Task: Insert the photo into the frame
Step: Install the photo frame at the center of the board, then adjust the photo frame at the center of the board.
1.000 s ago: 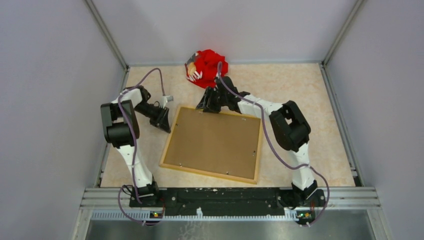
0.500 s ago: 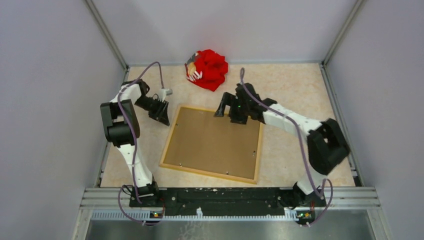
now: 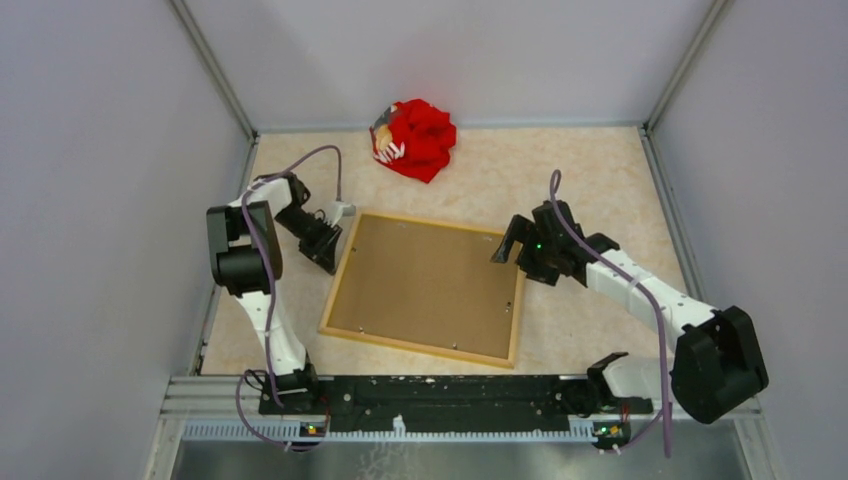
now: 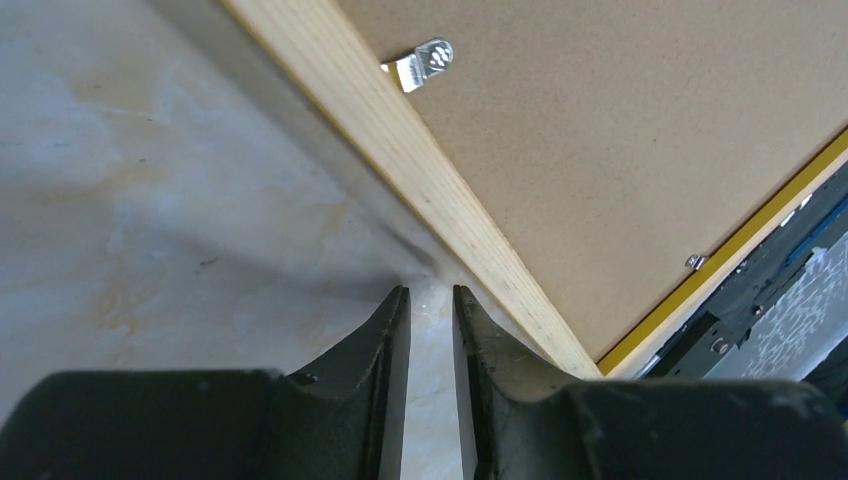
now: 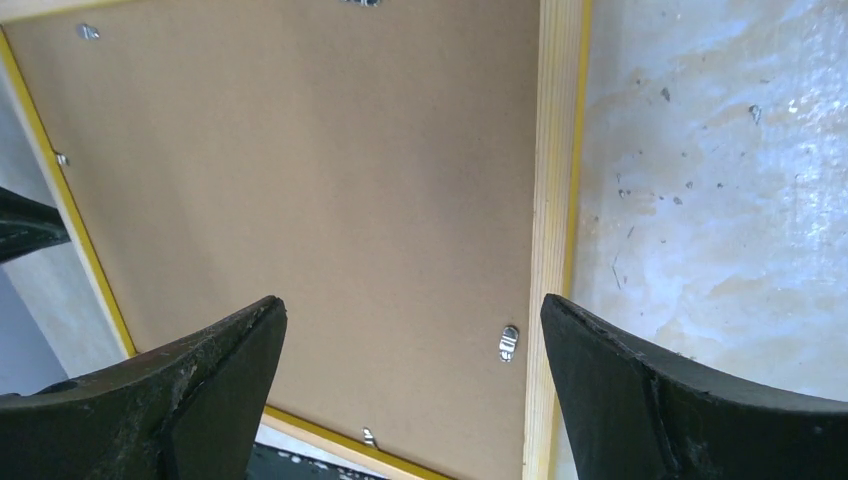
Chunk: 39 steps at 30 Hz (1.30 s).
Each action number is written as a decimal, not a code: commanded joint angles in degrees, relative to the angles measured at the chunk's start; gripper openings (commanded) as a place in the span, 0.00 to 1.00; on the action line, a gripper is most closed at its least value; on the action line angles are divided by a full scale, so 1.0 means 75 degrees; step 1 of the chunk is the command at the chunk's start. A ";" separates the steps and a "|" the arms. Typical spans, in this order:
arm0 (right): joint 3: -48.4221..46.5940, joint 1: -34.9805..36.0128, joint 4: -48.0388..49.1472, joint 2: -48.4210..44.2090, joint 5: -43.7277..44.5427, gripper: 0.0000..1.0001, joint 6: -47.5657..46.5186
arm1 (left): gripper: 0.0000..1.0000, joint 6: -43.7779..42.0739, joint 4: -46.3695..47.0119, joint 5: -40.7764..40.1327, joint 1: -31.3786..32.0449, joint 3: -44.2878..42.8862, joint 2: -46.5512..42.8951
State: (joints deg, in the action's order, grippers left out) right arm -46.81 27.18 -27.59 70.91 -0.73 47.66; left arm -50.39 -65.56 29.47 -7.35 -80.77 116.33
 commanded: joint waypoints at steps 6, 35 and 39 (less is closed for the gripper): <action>0.0528 -0.0062 0.0823 0.0222 -0.0602 0.99 0.0132 | 0.29 -0.0512 -0.0092 -0.0062 0.0078 0.0469 -0.0500; 0.1412 -0.1171 0.1596 0.0371 -0.1460 0.99 0.0160 | 0.27 -0.0812 -0.0078 -0.0783 0.0232 0.0362 -0.0536; 0.1360 -0.1161 0.1629 0.0580 -0.1474 0.99 0.0104 | 0.27 -0.0797 0.0068 -0.0674 0.0421 0.0610 -0.0643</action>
State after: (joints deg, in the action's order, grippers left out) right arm -36.36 18.59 -18.04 74.02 -10.63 48.23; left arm -55.11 -65.56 24.32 -5.78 -76.49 112.64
